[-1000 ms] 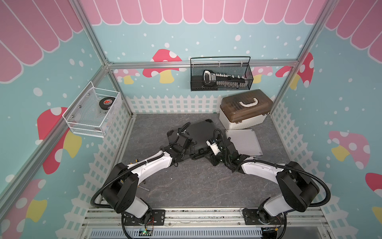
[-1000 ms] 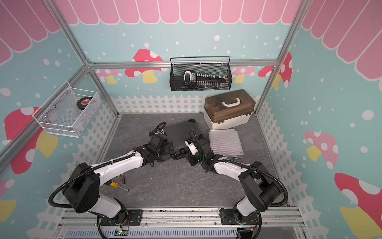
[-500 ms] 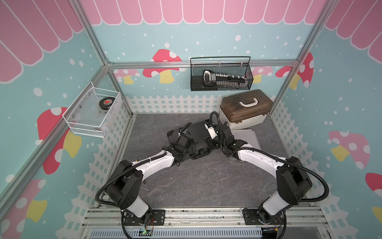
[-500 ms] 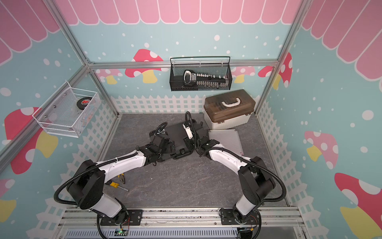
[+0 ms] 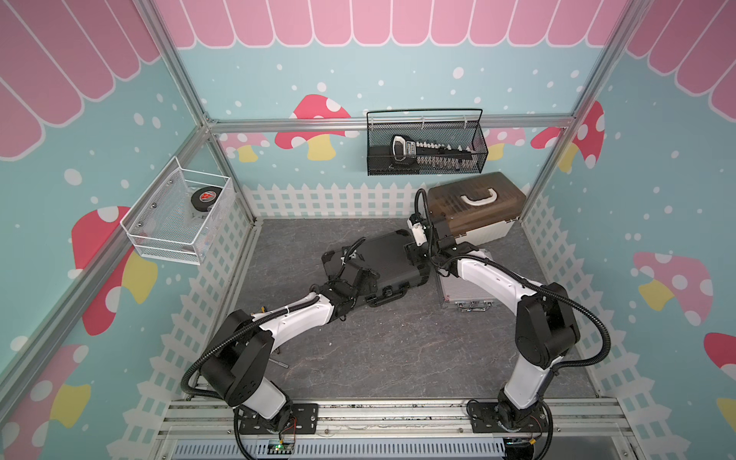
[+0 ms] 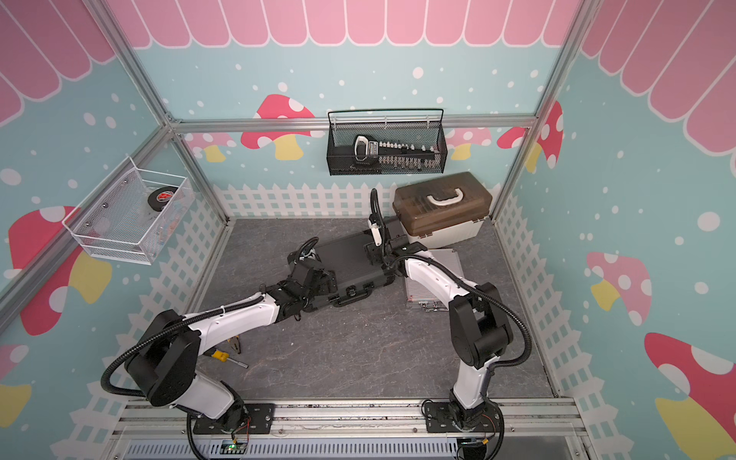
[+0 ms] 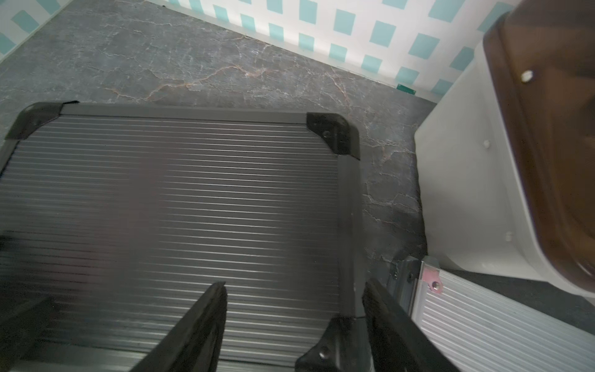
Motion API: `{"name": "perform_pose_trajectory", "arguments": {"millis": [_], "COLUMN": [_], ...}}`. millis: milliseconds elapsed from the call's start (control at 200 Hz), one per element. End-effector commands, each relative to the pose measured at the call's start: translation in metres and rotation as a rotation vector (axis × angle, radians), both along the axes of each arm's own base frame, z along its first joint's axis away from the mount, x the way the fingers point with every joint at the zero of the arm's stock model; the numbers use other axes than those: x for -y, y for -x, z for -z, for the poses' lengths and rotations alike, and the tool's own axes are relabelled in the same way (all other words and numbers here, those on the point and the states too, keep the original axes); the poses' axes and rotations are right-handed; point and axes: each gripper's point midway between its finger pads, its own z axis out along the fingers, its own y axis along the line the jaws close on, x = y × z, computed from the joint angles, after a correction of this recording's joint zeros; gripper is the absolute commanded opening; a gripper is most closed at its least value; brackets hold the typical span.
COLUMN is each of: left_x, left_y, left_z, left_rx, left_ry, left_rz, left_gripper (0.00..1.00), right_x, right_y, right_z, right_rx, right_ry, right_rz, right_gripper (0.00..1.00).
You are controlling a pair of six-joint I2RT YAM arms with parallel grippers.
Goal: Close the poker set cases
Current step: Fasten the fastener on the poker set case.
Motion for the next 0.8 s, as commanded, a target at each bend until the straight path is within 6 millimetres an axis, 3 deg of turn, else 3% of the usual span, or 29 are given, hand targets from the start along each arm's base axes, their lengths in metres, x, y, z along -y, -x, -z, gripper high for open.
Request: {"name": "perform_pose_trajectory", "arguments": {"millis": [0,245,400,430,795], "left_x": [-0.007,-0.010,-0.013,-0.013,-0.016], "left_y": [0.028,0.031,0.033,0.034,0.036], "left_z": [0.042,0.046,0.047,0.047,0.046], "left_rx": [-0.153,-0.157,-0.156,-0.156,-0.148], "left_ry": [-0.008,-0.007,-0.006,-0.006,-0.009], "left_rz": [0.002,-0.006,-0.013,-0.013,-0.017], "left_gripper": [0.99,0.99,0.99,0.99,0.99], "right_x": [0.008,0.024,0.027,0.028,0.026], "right_y": [-0.002,-0.014,-0.016,-0.017,-0.020], "right_z": [0.006,0.017,0.018,0.034,0.047], "right_rx": [-0.061,-0.121,-0.137,-0.172,-0.221], "right_ry": [-0.010,-0.027,-0.022,-0.012,-0.035], "right_rz": [0.006,0.026,0.022,0.023,0.007], "right_gripper": [0.68,0.69,0.69,0.69,0.69]}}
